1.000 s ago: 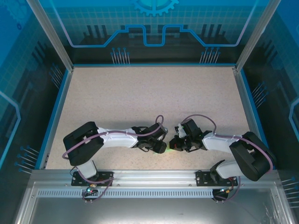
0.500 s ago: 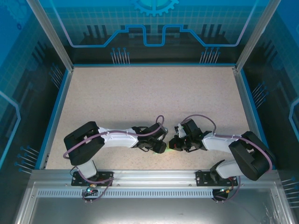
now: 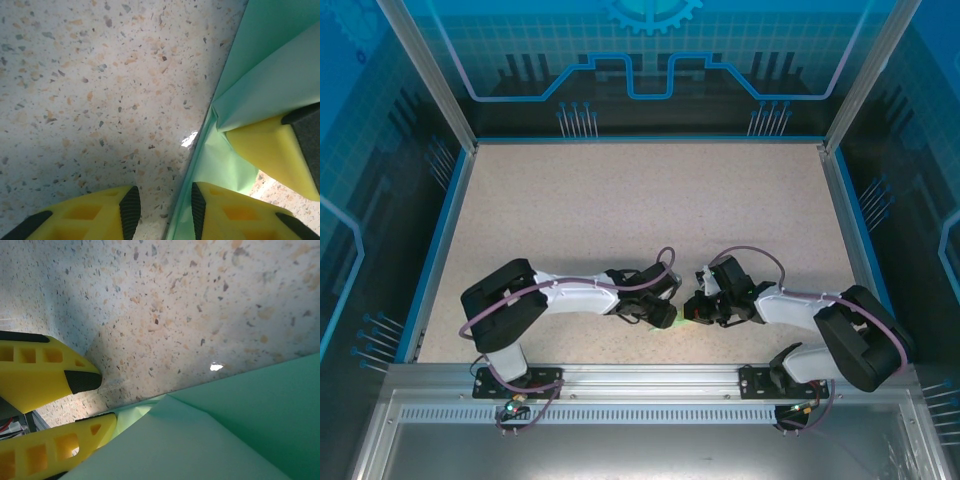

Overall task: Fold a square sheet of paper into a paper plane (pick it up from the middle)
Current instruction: Fold the wing for the fifth time at the center of the table.

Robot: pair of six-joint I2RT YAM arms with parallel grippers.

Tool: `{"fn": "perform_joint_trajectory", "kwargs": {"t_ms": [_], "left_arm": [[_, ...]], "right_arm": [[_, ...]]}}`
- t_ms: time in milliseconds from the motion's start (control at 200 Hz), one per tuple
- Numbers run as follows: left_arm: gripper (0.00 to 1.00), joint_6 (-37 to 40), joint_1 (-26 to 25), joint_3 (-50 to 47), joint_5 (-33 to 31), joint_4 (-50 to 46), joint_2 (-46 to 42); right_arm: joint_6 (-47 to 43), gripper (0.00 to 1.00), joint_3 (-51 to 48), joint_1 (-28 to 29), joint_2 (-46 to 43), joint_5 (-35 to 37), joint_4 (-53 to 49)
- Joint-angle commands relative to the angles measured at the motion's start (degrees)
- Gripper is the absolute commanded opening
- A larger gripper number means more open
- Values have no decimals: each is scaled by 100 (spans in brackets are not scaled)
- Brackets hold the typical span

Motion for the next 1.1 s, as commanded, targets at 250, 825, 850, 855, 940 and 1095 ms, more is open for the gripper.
{"fn": "perform_joint_trajectory", "kwargs": {"t_ms": [250,825,850,855,940,1095], "left_arm": [[38,491,-333,157,101,-368,960],[38,564,-684,581,-727,-1101,1540],[38,572,-684,576,-721,-1081,1535],[38,568,-685,576,-720,-1080,1533],[37,566,-686,561,-694,-1037,1509],[37,583,-681,491,-619,-832,1418]], "right_arm": [[-17,7,-75,-73,-4,162,-437],[-184,25,-66,-366,-403,-53,-648],[-212,26,-55,-407,-488,-49,-736],[-224,26,-54,-417,-503,-47,-763],[-385,29,-45,-600,-822,-45,-1158],[-681,29,-88,-1218,-1511,-278,-1866]]}}
